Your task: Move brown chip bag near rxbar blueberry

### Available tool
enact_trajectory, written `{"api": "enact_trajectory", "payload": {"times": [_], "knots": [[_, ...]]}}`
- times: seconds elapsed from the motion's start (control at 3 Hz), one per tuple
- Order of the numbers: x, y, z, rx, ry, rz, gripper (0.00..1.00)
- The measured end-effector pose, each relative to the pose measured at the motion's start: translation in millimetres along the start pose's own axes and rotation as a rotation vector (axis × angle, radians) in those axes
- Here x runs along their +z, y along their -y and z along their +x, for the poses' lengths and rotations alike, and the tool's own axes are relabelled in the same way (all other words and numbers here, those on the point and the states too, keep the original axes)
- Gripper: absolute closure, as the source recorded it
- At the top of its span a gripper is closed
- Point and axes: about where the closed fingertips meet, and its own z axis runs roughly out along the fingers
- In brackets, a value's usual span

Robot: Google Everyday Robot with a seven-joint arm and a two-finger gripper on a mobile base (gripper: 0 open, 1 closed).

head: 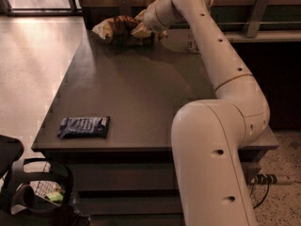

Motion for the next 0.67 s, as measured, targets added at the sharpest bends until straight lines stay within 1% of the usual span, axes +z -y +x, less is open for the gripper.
{"api": "enact_trajectory", "payload": {"times": [0.67], "knots": [[-52,20,-35,-0.051,0.011,0.034,1.0]]}}
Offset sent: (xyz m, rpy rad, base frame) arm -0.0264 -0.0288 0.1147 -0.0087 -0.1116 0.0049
